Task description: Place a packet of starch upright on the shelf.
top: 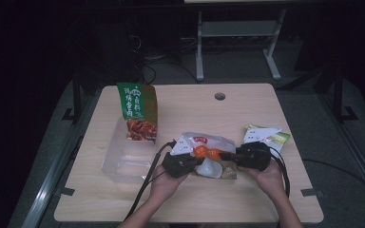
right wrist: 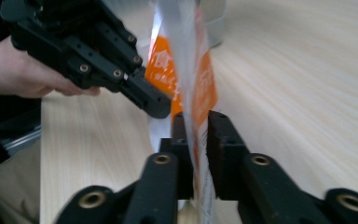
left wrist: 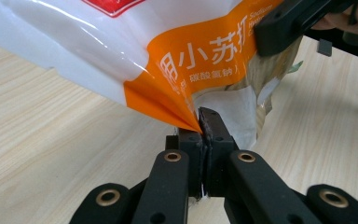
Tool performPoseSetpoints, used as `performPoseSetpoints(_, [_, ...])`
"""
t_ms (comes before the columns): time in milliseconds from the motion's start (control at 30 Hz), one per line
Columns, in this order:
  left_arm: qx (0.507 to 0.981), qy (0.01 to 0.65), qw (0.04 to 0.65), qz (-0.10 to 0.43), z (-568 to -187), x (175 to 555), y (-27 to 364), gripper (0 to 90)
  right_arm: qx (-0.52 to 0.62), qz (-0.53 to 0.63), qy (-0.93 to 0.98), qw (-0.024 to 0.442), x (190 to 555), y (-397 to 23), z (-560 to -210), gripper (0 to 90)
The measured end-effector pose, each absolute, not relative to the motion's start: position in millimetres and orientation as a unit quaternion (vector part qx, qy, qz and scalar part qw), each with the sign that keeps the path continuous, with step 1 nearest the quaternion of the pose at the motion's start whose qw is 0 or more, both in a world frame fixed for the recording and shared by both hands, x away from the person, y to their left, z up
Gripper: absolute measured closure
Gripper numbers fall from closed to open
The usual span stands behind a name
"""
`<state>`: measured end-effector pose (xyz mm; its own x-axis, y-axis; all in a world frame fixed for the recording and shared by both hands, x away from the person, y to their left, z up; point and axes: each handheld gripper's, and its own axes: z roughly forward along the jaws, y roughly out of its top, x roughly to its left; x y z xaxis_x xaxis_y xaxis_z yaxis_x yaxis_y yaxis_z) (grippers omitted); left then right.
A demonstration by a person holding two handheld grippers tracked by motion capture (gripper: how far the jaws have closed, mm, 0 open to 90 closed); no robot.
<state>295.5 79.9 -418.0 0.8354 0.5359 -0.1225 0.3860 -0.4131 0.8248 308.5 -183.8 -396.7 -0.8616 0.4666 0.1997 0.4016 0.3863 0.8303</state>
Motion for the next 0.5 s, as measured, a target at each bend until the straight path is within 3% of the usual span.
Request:
performPoseSetpoints(100, [0.837,0.277,0.466,0.070,-417,292,82,71.7,0.254,0.478,0.839,0.049,306,-180,-397,89.1])
performPoseSetpoints(233, [0.849,0.266,0.447,0.087,-413,281,87,57.7,0.255,0.481,0.837,0.046,305,-181,-397,89.3])
performPoseSetpoints(367, [0.849,0.262,0.454,0.067,-413,273,97,46.2,0.256,0.485,0.835,0.045,304,-180,-397,89.4])
performPoseSetpoints(500, [0.842,0.261,0.467,0.065,-414,263,107,41.9,0.258,0.489,0.832,0.045,302,-180,-395,89.5])
